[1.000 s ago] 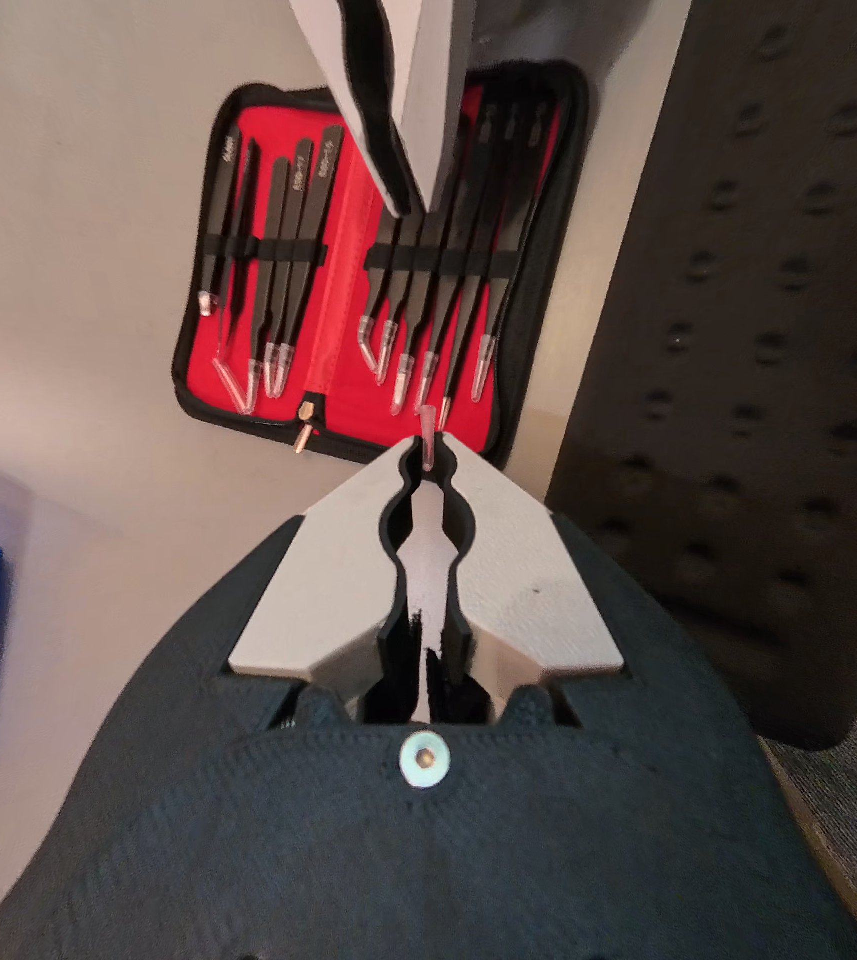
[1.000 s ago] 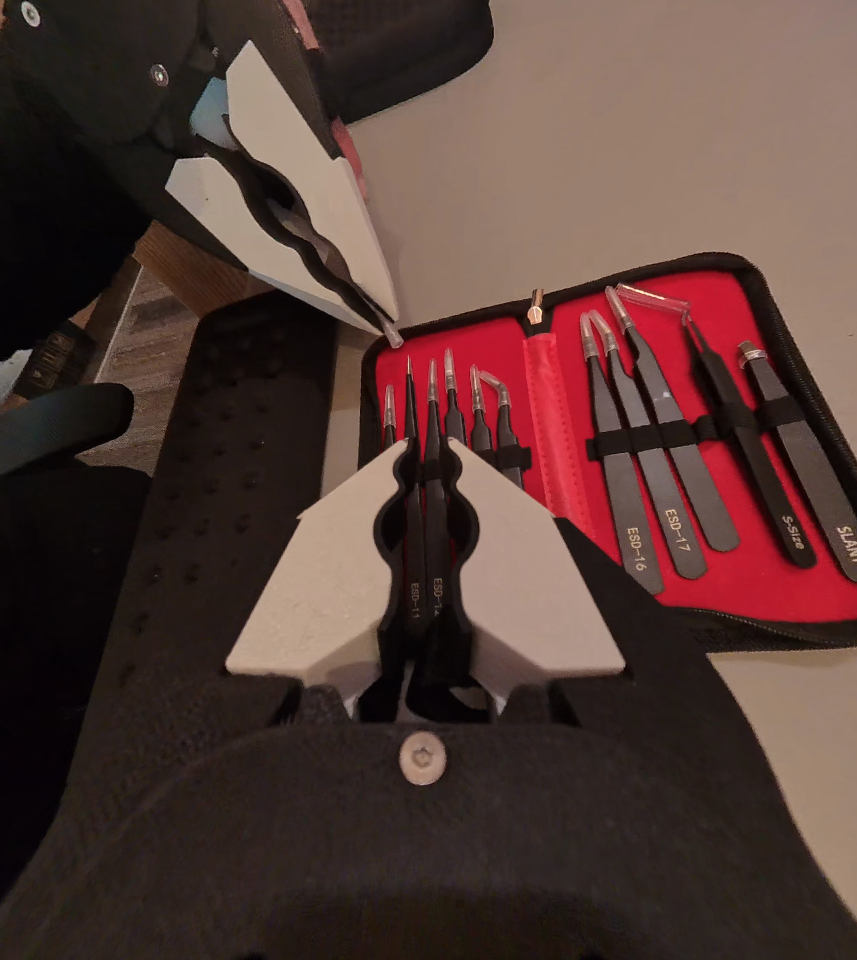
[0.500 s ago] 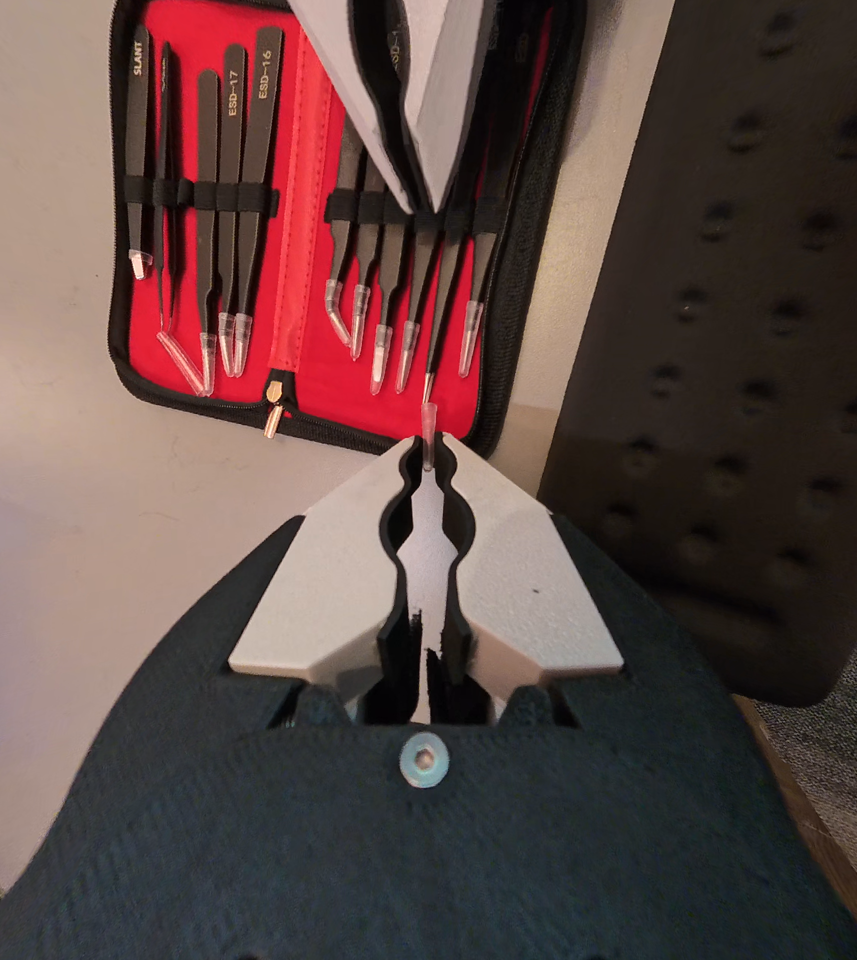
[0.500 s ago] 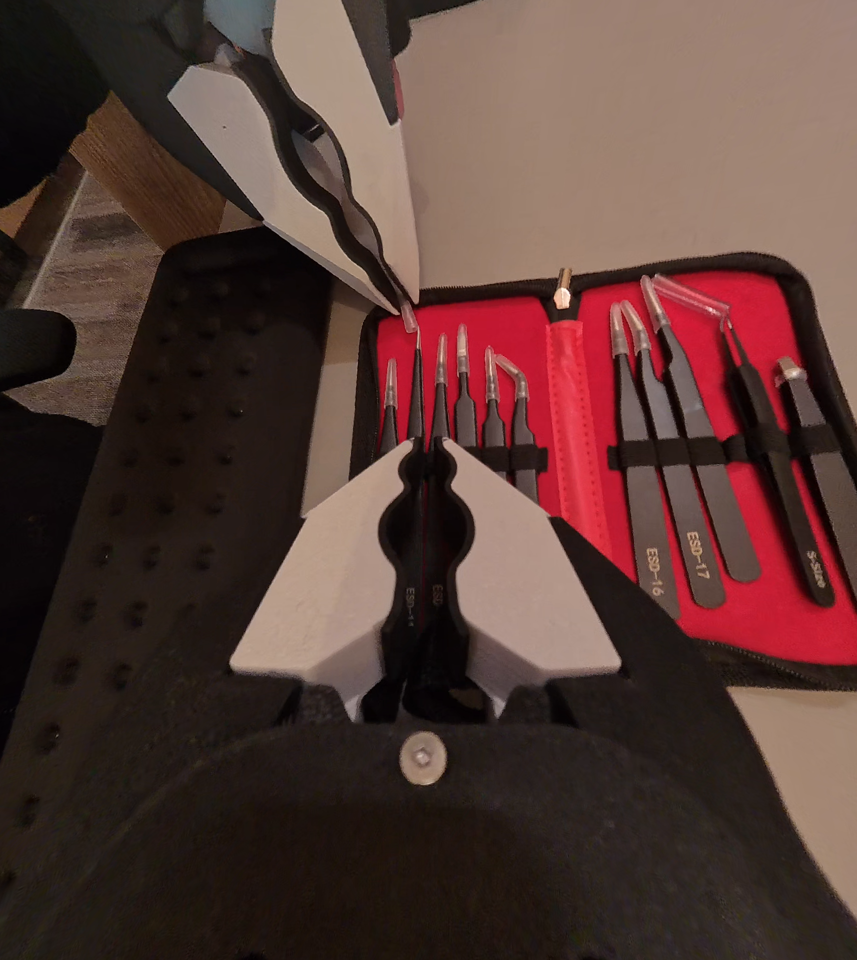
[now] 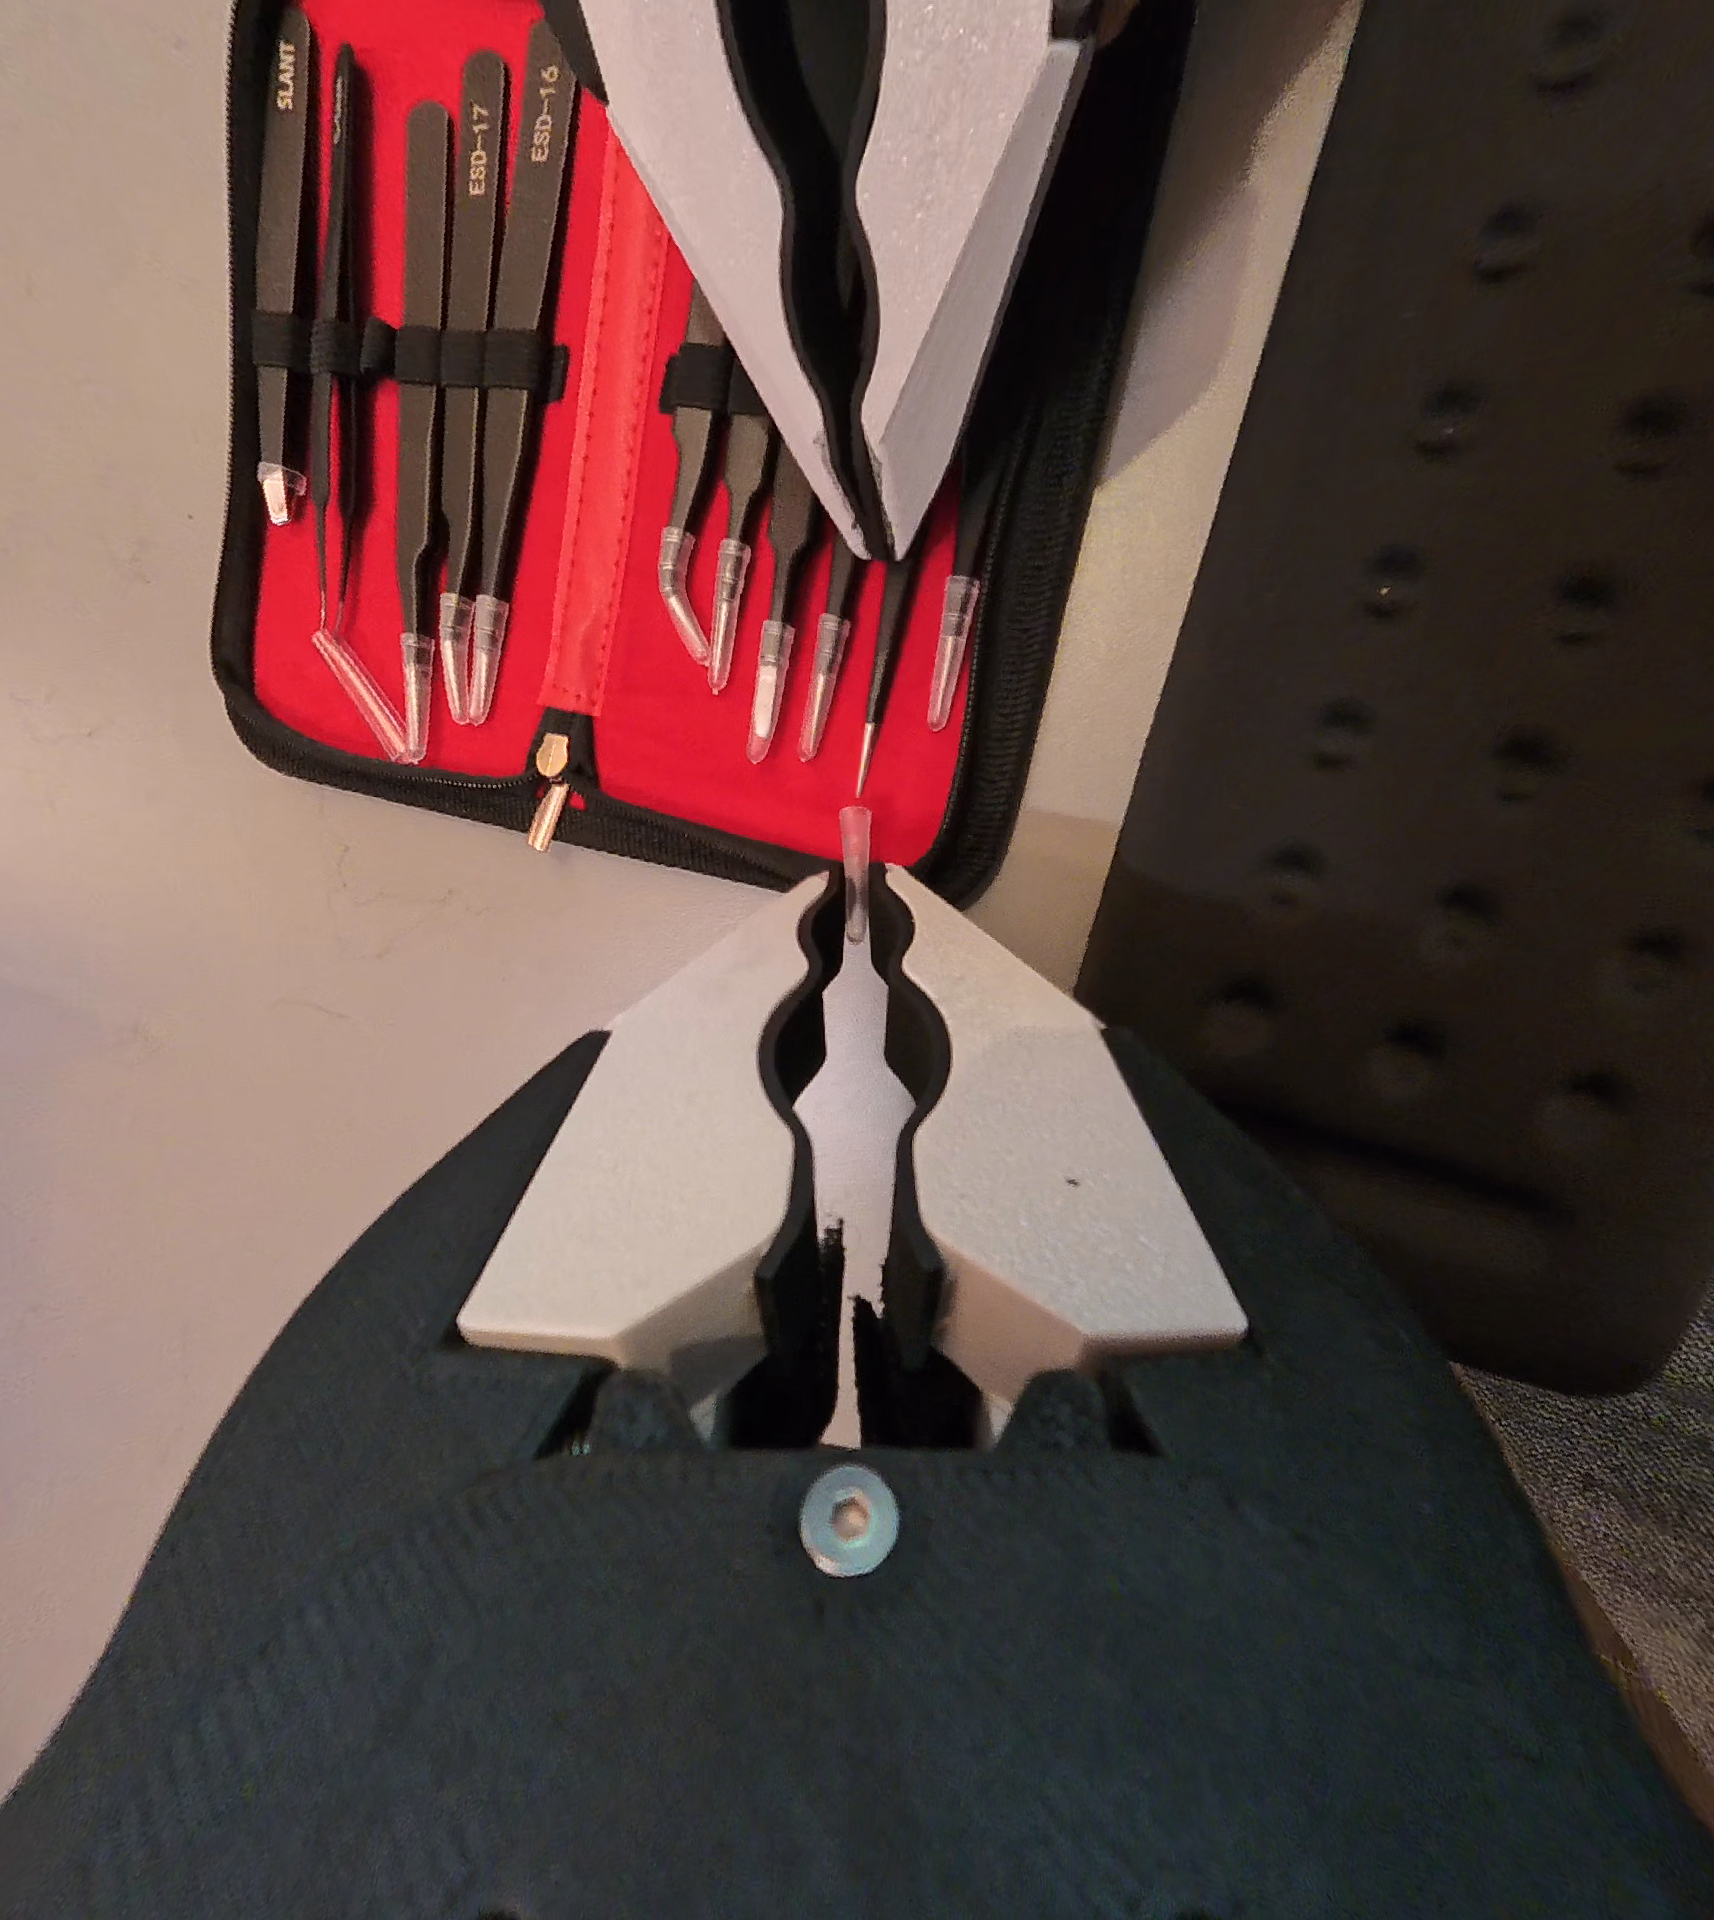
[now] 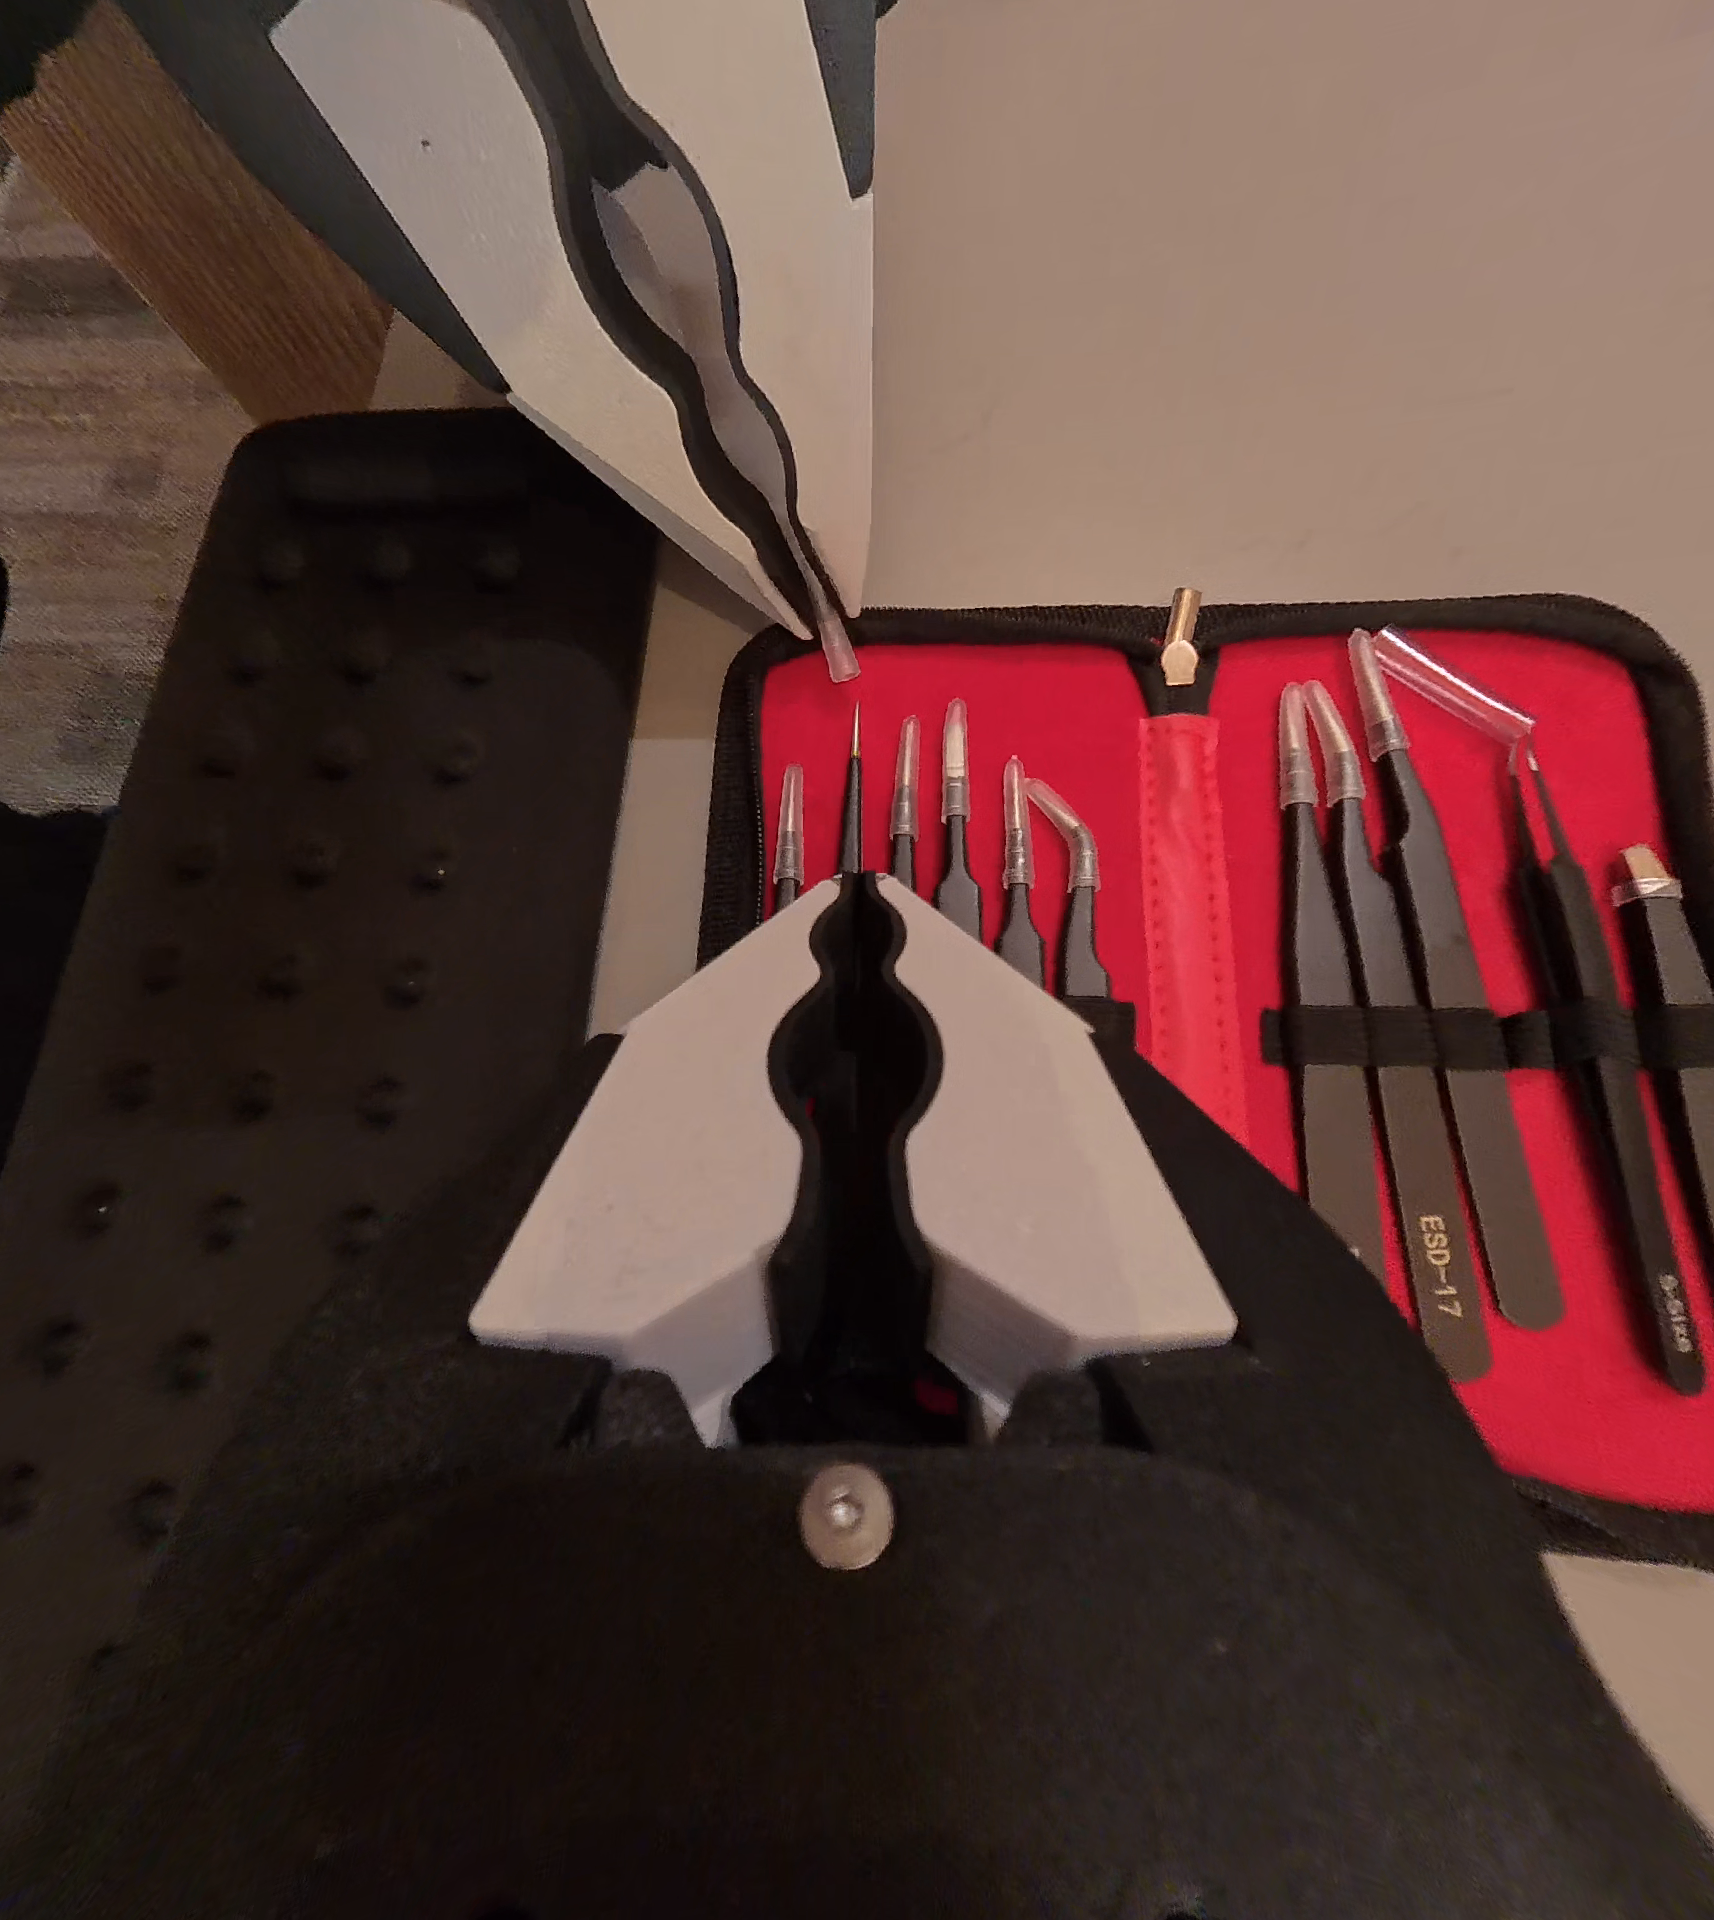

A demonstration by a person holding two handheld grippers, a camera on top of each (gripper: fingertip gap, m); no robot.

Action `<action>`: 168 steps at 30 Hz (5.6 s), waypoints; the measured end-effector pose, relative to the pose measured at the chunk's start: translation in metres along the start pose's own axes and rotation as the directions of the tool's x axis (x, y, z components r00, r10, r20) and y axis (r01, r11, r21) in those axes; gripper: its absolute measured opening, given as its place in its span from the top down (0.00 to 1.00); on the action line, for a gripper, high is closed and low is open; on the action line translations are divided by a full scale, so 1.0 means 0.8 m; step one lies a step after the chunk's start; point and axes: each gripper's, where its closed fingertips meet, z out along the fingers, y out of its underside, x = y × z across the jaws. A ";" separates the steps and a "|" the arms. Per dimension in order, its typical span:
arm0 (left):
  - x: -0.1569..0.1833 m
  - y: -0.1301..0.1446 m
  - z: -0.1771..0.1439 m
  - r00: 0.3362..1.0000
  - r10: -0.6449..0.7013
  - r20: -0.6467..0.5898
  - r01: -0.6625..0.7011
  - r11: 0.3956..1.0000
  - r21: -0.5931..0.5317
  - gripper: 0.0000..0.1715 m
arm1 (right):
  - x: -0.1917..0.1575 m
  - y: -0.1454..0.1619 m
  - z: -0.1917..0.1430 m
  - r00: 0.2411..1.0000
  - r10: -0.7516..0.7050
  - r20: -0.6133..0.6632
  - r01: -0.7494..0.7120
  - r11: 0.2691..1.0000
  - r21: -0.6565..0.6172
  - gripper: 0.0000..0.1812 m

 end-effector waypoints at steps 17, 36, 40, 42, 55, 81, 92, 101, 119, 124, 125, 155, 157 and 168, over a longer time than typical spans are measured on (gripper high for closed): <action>-0.002 -0.001 0.005 0.994 0.041 -0.097 -0.053 0.991 -0.125 1.00 | -0.003 0.001 -0.002 0.999 0.019 0.031 -0.019 0.999 0.028 1.00; -0.002 -0.009 0.011 0.989 -0.020 -0.147 0.030 0.998 0.061 1.00 | -0.002 0.002 -0.003 0.997 0.051 0.058 -0.053 0.998 0.033 1.00; -0.002 -0.011 0.011 0.987 -0.027 -0.158 0.047 0.991 0.126 1.00 | -0.002 0.002 -0.003 0.996 0.057 0.064 -0.059 0.998 0.033 1.00; -0.002 -0.015 0.012 0.988 -0.023 -0.150 0.046 0.988 0.150 1.00 | -0.001 0.003 -0.004 0.996 0.063 0.068 -0.066 0.997 0.035 1.00; 0.006 -0.033 0.016 0.988 -0.011 -0.156 0.049 0.970 0.238 1.00 | 0.006 0.001 -0.046 0.996 0.088 0.030 -0.090 0.992 0.087 0.96; 0.014 -0.052 0.025 0.991 -0.057 -0.125 0.093 0.947 0.307 1.00 | 0.027 0.089 -0.097 0.941 0.337 -0.041 -0.334 0.941 0.053 1.00; 0.016 -0.059 0.027 0.985 -0.111 -0.133 0.153 0.918 0.365 1.00 | 0.025 0.089 -0.096 0.942 0.335 -0.021 -0.334 0.941 0.052 1.00; 0.012 -0.063 0.028 0.987 -0.117 -0.108 0.147 0.931 0.335 0.94 | 0.026 0.092 -0.102 0.934 0.358 0.008 -0.358 0.932 0.054 1.00; 0.014 -0.050 0.020 0.991 -0.114 -0.075 0.129 0.963 0.236 1.00 | 0.025 0.093 -0.102 0.938 0.346 0.007 -0.346 0.937 0.053 1.00; 0.019 -0.062 0.023 0.989 -0.118 -0.093 0.140 0.952 0.273 1.00 | 0.024 0.093 -0.102 0.938 0.346 0.013 -0.346 0.937 0.052 1.00; 0.019 -0.064 0.023 0.986 -0.133 -0.097 0.155 0.946 0.284 1.00 | 0.023 0.093 -0.102 0.939 0.344 0.013 -0.344 0.937 0.052 1.00; 0.021 -0.089 -0.010 0.981 -0.184 0.061 0.157 0.940 0.302 0.90 | 0.019 0.087 -0.105 0.949 0.315 0.014 -0.315 0.947 0.060 0.97; 0.015 -0.103 -0.014 0.977 -0.190 0.097 0.151 0.938 0.312 0.83 | 0.018 0.071 -0.115 0.962 0.272 -0.005 -0.270 0.957 0.104 0.90; 0.020 -0.132 0.012 0.978 -0.140 0.158 0.101 0.967 0.233 0.73 | -0.043 0.016 -0.220 0.985 0.073 -0.158 -0.022 0.953 0.303 0.83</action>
